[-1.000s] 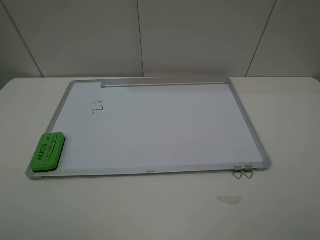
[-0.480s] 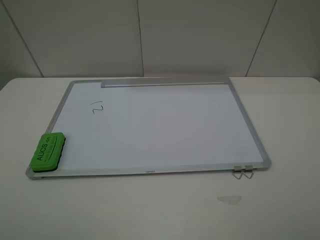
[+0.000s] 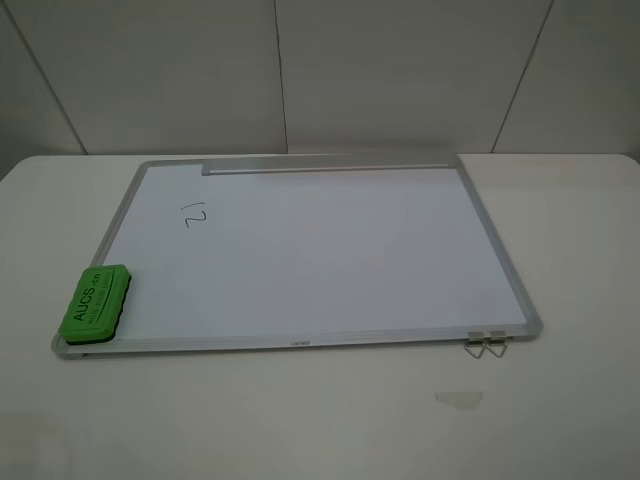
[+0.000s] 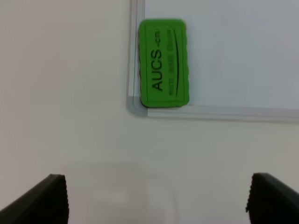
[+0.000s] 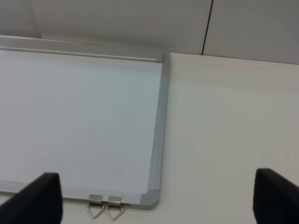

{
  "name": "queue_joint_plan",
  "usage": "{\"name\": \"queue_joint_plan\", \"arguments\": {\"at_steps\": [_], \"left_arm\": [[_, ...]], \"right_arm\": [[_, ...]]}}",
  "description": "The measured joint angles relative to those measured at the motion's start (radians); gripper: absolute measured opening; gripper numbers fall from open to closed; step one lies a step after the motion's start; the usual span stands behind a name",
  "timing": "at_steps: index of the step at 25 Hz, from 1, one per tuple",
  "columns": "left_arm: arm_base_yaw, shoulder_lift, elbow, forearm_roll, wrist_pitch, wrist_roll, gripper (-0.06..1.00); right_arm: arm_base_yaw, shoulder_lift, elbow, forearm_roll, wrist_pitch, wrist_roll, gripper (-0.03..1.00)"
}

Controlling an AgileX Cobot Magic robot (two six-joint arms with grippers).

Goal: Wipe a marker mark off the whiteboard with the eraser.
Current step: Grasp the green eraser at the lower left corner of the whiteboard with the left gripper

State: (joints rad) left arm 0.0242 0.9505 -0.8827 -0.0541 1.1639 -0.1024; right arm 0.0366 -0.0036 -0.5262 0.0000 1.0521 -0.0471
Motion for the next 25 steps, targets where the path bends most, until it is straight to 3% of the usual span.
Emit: {"name": "queue_joint_plan", "arguments": {"at_steps": [16, 25], "left_arm": [[0.0, 0.536, 0.0, -0.018, -0.337, 0.032, 0.78], [0.0, 0.715, -0.001, -0.078, -0.442, 0.076, 0.78]], "right_arm": [[0.0, 0.0, 0.0, 0.0, 0.0, 0.0, 0.82], [0.0, 0.0, 0.0, 0.0, 0.0, 0.0, 0.82]]}}
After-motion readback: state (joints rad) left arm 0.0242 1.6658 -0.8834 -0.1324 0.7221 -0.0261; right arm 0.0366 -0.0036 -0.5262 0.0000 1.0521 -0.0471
